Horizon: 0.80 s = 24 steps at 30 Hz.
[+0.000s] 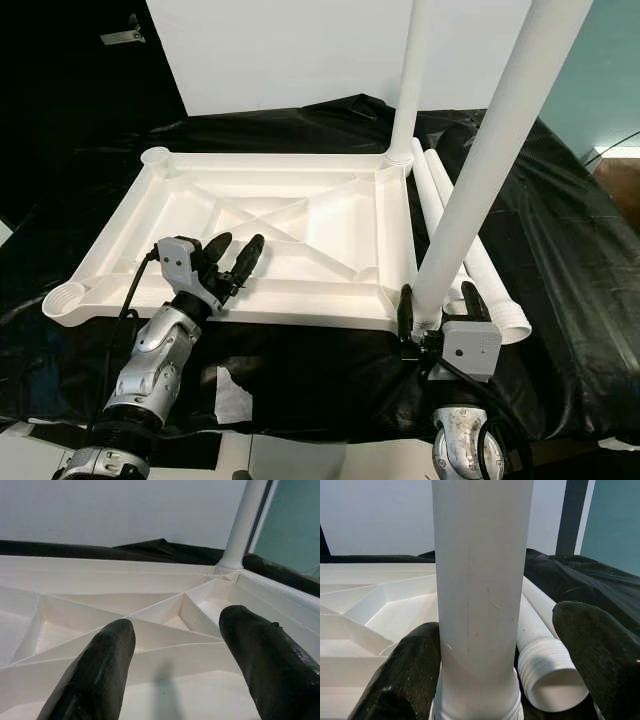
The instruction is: Building children table
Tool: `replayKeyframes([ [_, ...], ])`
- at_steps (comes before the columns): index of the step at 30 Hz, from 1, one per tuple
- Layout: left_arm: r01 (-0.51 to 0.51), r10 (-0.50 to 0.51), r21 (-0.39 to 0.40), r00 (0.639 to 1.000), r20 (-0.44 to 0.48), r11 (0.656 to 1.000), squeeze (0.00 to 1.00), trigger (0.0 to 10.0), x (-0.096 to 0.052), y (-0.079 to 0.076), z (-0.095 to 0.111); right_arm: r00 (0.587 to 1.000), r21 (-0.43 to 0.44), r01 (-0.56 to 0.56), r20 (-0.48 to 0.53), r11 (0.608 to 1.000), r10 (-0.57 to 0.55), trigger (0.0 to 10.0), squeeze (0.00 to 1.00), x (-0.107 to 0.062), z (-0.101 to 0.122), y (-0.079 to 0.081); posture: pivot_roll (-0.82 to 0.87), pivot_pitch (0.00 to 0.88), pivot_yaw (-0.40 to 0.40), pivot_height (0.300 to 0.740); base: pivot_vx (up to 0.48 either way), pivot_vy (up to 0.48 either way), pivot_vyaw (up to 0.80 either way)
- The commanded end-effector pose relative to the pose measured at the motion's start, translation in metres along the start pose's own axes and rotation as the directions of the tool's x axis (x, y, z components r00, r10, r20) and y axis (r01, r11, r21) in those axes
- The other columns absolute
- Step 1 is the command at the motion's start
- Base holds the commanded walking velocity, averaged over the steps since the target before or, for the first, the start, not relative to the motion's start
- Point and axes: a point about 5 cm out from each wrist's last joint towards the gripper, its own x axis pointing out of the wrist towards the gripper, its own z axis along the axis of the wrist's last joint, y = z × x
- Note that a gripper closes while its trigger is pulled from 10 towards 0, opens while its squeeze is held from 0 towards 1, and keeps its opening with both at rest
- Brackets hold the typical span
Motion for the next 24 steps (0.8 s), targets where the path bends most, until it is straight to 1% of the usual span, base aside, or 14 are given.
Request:
replayKeyframes([
  [1,-0.060,0.060,0.018,0.998,-0.014,0.998,0.00,10.0,-0.011,0.004,-0.001,1.000,0.002,-0.001,-0.019,1.000,0.001,10.0,0.00,-0.005,0.000,-0.004,-0.16,0.056,0.067,0.740,0.000,0.000,0.00],
  [2,-0.060,0.060,0.018,0.998,-0.014,0.998,0.00,10.0,-0.011,0.004,-0.001,1.000,0.002,-0.001,-0.019,1.000,0.001,10.0,0.00,-0.005,0.000,-0.004,-0.16,0.056,0.067,0.740,0.000,0.000,0.00],
  [4,-0.087,0.087,0.024,0.996,-0.013,0.996,0.00,10.0,-0.019,0.004,0.002,1.000,0.001,-0.001,-0.022,1.000,0.001,10.0,0.00,-0.009,0.001,-0.006,-0.16,0.059,0.064,0.740,0.000,0.000,0.00],
  [5,-0.087,0.087,0.024,0.996,-0.013,0.996,0.00,10.0,-0.019,0.004,0.002,1.000,0.001,-0.001,-0.022,1.000,0.001,10.0,0.00,-0.009,0.001,-0.006,-0.16,0.059,0.064,0.740,0.000,0.000,0.00],
  [7,-0.105,0.105,0.030,0.994,-0.016,0.994,0.00,10.0,-0.025,0.004,0.003,1.000,0.003,0.005,-0.026,1.000,-0.005,10.0,0.00,-0.011,0.002,-0.008,-0.16,0.059,0.064,0.740,0.000,0.000,0.00],
  [10,-0.111,0.112,0.033,0.994,-0.018,0.993,0.00,10.0,-0.026,0.005,0.003,1.000,0.004,0.008,-0.028,1.000,-0.008,10.0,0.00,-0.012,0.003,-0.009,-0.16,0.059,0.064,0.740,0.000,0.000,0.00],
  [12,-0.125,0.126,0.042,0.992,-0.026,0.991,0.00,10.0,-0.034,0.004,0.003,0.999,0.023,0.008,-0.042,1.000,-0.007,10.0,0.00,-0.015,0.002,-0.010,-0.16,0.066,0.063,0.740,0.000,0.000,0.00],
  [13,-0.125,0.126,0.042,0.992,-0.026,0.991,0.00,10.0,-0.034,0.004,0.003,0.999,0.023,0.008,-0.042,1.000,-0.007,10.0,0.00,-0.015,0.002,-0.010,-0.16,0.066,0.063,0.740,0.000,0.000,0.00],
  [15,-0.136,0.138,0.051,0.990,-0.033,0.989,0.00,10.0,-0.041,0.003,0.003,0.998,0.055,-0.026,-0.062,0.998,0.029,10.0,0.00,-0.018,0.002,-0.008,-0.16,0.066,0.061,0.740,0.000,0.000,0.00],
  [17,-0.142,0.144,0.055,0.989,-0.035,0.988,0.00,10.0,-0.044,0.003,0.003,0.996,0.066,-0.050,-0.067,0.997,0.055,10.0,0.00,-0.019,0.002,-0.007,-0.16,0.067,0.060,0.740,0.000,0.000,0.00],
  [19,-0.160,0.163,0.080,0.986,-0.039,0.984,0.00,10.0,-0.049,0.002,0.003,0.994,0.070,-0.082,-0.072,0.994,0.087,10.0,0.00,-0.020,0.002,-0.006,-0.15,0.067,0.053,0.740,0.000,0.000,0.00],
  [22,-0.166,0.170,0.098,0.984,-0.042,0.981,0.00,10.0,-0.051,0.001,0.003,0.993,0.073,-0.090,-0.072,0.993,0.095,10.0,0.00,-0.020,0.003,-0.006,-0.15,0.067,0.052,0.740,0.000,0.000,0.00],
  [23,-0.173,0.180,0.129,0.983,-0.047,0.976,0.00,10.0,-0.055,0.000,0.003,0.992,0.071,-0.094,-0.074,0.993,0.100,10.0,0.00,-0.020,0.003,-0.007,-0.15,0.066,0.049,0.740,0.000,0.000,0.00],
  [24,-0.173,0.180,0.129,0.983,-0.047,0.976,0.00,10.0,-0.055,0.000,0.003,0.992,0.071,-0.094,-0.074,0.993,0.100,10.0,0.00,-0.020,0.003,-0.007,-0.15,0.066,0.049,0.740,0.000,0.000,0.00],
])
